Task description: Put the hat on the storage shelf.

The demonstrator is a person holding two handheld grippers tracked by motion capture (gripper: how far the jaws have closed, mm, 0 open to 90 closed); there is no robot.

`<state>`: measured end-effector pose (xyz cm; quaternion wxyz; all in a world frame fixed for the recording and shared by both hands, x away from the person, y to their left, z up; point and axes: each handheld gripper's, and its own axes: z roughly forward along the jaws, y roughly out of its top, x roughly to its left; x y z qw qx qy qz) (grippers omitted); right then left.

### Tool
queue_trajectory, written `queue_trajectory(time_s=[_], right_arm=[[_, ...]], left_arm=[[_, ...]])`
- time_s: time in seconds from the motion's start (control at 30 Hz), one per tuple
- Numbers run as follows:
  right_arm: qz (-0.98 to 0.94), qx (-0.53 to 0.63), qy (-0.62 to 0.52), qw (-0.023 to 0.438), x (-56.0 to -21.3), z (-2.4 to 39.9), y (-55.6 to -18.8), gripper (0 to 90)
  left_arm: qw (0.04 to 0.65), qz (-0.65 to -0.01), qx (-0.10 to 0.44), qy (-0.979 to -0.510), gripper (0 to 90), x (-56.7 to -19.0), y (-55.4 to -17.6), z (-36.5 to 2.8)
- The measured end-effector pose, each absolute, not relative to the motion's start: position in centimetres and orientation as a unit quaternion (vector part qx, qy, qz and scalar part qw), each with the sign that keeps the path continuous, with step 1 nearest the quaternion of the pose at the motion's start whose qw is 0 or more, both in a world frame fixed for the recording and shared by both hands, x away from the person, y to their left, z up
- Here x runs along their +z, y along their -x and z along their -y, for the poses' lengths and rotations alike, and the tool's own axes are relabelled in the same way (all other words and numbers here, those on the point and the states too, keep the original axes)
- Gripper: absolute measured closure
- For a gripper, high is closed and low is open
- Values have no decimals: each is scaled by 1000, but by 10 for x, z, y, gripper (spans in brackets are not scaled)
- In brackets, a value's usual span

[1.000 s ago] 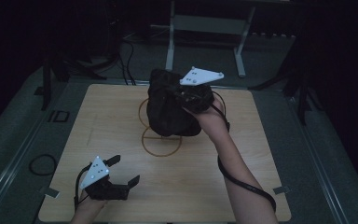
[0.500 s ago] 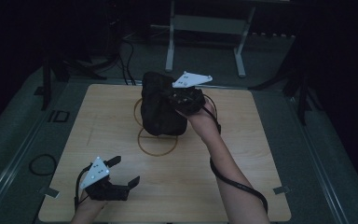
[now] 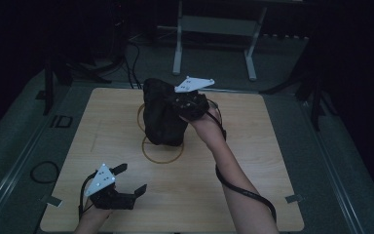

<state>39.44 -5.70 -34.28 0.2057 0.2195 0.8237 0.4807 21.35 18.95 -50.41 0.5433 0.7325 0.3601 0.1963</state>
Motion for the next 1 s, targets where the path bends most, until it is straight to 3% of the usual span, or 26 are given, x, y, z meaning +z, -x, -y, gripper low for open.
queue_trajectory(time_s=[0.23, 0.37, 0.47, 0.5, 0.63, 1.0], right_arm=[[-826, 481, -215, 199, -342, 51, -395, 867], [-823, 494, -214, 183, -338, 48, -394, 733], [-817, 510, -208, 169, -335, 44, -391, 712], [-816, 511, -204, 175, -333, 42, -389, 770], [-830, 482, -197, 201, -332, 33, -391, 858], [-819, 491, -199, 219, -325, 18, -390, 886]], left_arm=[[544, -360, 194, -732, 24, -504, -214, -190], [543, -361, 195, -733, 24, -505, -214, -190], [544, -360, 193, -732, 24, -505, -214, -190], [543, -361, 193, -733, 24, -506, -214, -190], [542, -361, 192, -734, 24, -507, -214, -190], [545, -363, 186, -733, 24, -507, -215, -191]])
